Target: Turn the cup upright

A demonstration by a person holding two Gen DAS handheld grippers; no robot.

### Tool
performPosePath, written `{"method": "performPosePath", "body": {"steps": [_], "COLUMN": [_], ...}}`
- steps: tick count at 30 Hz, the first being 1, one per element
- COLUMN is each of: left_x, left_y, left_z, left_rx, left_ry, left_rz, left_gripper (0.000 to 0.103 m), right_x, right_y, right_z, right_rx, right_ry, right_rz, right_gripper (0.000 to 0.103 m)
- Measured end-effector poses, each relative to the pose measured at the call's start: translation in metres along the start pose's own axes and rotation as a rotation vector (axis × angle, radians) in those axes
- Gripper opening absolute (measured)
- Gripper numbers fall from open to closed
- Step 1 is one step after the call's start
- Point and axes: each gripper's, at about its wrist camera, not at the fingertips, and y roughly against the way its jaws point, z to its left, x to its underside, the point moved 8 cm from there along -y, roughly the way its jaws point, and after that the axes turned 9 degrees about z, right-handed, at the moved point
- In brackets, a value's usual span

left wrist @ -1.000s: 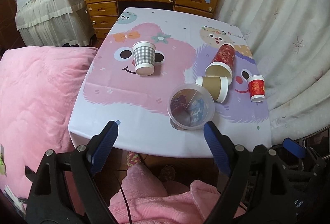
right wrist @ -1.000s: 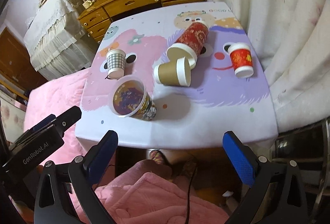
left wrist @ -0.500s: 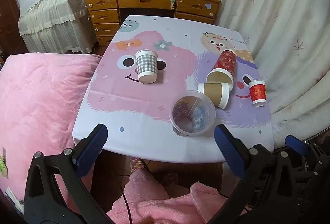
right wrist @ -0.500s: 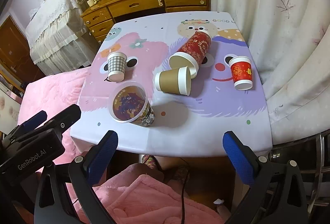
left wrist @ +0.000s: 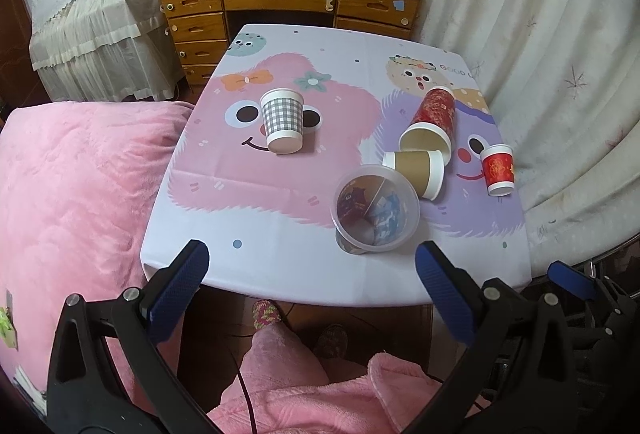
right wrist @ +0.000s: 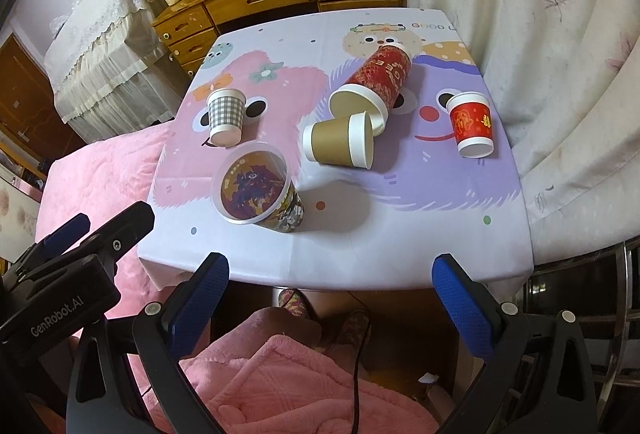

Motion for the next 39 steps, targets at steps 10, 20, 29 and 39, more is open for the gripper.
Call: {"method": "performPosePath", "body": {"steps": [10, 20, 29, 39], "left_x": [0.006, 0.008, 0.012, 0.019], "left_y": [0.000, 0.001, 0.004, 0.008], "left_z": [0.003, 0.004, 0.006, 0.011], "left_rx": [0.005, 0.004, 0.002, -0.003], "left_ry": [-0.004, -0.005, -0.004, 0.006], "left_rz": [0.004, 0.005, 0.006, 0.006], "left_gripper": [0.102, 0.102, 0.102, 0.102], "right_x": [0.006, 0.006, 0.013, 0.012], "right_y": [-0.002, -0.003, -0.003, -0.006], "right_z": [0.001, 0.002, 0.003, -0.006], "right_rx": [0.004, 0.005, 0.006, 0.008], "right_ry": [-0.001, -0.004, -0.004, -0.018], "right_rz": [0.015, 0.016, 0.026, 0.039], "right_gripper": [0.103, 0.103, 0.103, 0.103]}}
